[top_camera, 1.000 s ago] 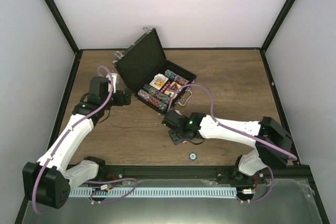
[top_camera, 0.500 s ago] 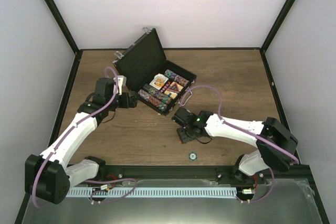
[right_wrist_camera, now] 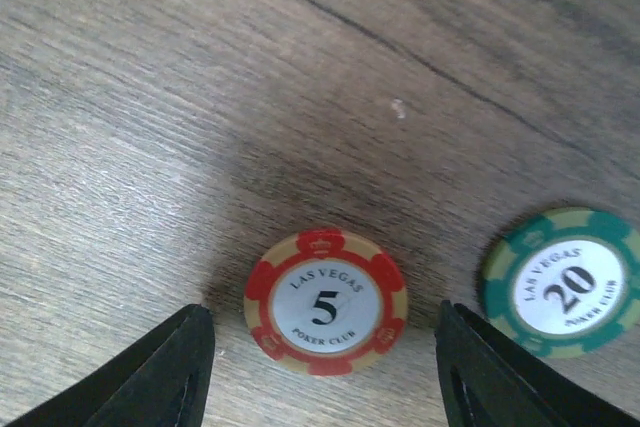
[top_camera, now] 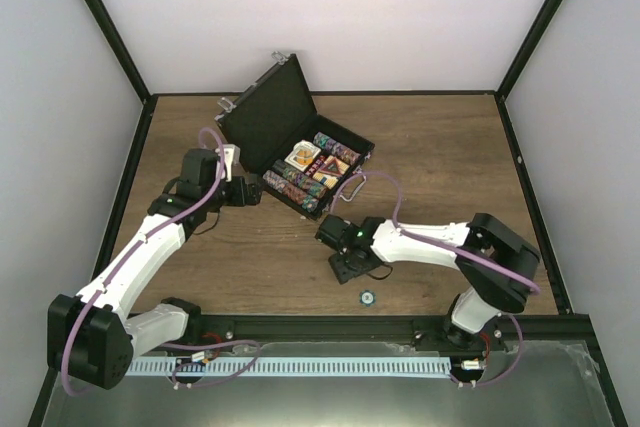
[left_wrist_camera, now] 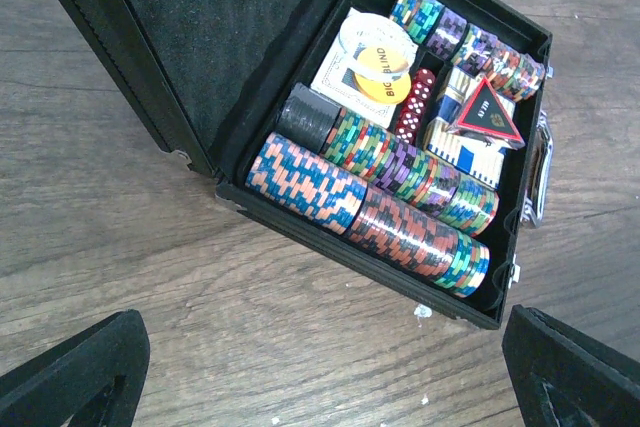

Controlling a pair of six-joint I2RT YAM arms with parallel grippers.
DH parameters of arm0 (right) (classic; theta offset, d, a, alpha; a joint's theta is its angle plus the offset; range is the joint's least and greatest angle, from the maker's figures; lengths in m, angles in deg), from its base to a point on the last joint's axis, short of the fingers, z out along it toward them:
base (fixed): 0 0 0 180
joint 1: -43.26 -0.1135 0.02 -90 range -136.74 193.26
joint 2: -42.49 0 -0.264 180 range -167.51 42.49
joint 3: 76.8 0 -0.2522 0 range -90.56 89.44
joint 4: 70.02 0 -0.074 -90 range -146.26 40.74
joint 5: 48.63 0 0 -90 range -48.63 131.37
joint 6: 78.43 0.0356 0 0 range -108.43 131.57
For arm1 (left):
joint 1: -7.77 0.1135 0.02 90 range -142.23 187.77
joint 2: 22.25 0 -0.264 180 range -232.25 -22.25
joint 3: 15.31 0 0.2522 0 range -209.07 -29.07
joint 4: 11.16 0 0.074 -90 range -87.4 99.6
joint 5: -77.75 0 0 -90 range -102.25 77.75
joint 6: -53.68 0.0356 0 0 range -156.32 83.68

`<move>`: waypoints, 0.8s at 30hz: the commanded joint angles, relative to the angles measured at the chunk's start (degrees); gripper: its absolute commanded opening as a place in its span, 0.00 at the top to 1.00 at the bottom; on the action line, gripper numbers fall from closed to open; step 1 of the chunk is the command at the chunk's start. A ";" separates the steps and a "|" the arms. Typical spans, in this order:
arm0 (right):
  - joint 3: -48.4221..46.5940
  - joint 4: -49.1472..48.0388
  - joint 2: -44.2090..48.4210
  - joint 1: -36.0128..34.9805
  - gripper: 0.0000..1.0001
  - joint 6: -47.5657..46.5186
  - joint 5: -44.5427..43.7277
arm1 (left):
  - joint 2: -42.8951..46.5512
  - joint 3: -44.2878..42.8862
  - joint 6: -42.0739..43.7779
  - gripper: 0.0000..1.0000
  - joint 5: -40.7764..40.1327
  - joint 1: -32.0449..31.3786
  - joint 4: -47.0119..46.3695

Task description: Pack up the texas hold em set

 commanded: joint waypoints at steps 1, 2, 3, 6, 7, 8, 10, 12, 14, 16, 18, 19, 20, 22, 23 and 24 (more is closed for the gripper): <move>-2.09 -1.51 -1.93 -1.19 0.37 -0.54 0.16 | 0.31 0.41 -0.24 0.01 -0.05 -0.06 -0.85; -2.00 -1.78 -2.23 -1.16 0.37 -0.47 0.09 | 0.40 0.46 -0.24 0.01 -0.07 -0.06 -0.83; -1.91 -1.92 -2.55 -1.15 0.37 -0.39 -0.04 | 0.41 0.49 -0.24 0.01 -0.15 -0.06 -0.83; -2.06 -1.69 -3.65 -1.19 0.38 -0.07 -0.88 | 0.55 0.57 -0.28 0.01 -0.17 0.00 -0.74; -2.05 -1.58 -4.00 -1.16 0.39 -0.02 -1.18 | 0.59 0.55 -0.25 0.01 -0.17 -0.05 -0.75; -2.09 -1.49 -4.31 -1.20 0.39 0.10 -1.46 | 0.61 0.58 -0.24 0.01 -0.16 -0.06 -0.73; -2.08 -1.31 -4.80 -1.20 0.42 0.09 -1.68 | 0.67 0.58 -0.24 0.01 0.03 -0.06 -0.72; -2.01 -0.81 -4.93 -1.35 0.45 0.19 -1.88 | 0.68 0.73 -0.31 0.01 0.40 -0.06 -0.73; -1.86 -0.16 -4.62 -1.50 0.47 0.42 -2.14 | 0.68 0.94 -0.41 0.01 0.77 -0.13 -0.72; -1.64 0.51 -4.09 -1.78 0.50 0.63 -2.42 | 0.65 1.00 -0.42 0.02 0.83 -0.31 -0.73; -1.33 0.72 -3.73 -2.03 0.52 0.84 -2.48 | 0.72 1.00 -0.48 0.02 0.66 -0.67 -0.73; -1.17 0.76 -3.70 -2.12 0.53 0.92 -2.56 | 0.82 1.02 -0.62 0.02 0.49 -0.94 -0.72; -1.05 0.77 -3.62 -2.21 0.54 1.04 -2.57 | 0.93 1.09 -0.82 0.02 0.37 -1.22 -0.72; -0.89 0.83 -3.50 -2.33 0.56 1.37 -2.88 | 1.19 1.38 -1.87 0.02 0.37 -2.42 -0.89; -0.84 0.71 -3.29 -2.34 0.56 1.43 -3.03 | 1.35 1.83 -2.80 0.02 0.66 -3.13 -1.21; -0.89 0.42 -2.95 -2.33 0.57 1.51 -3.09 | 1.53 2.51 -3.91 0.03 1.40 -3.97 -1.93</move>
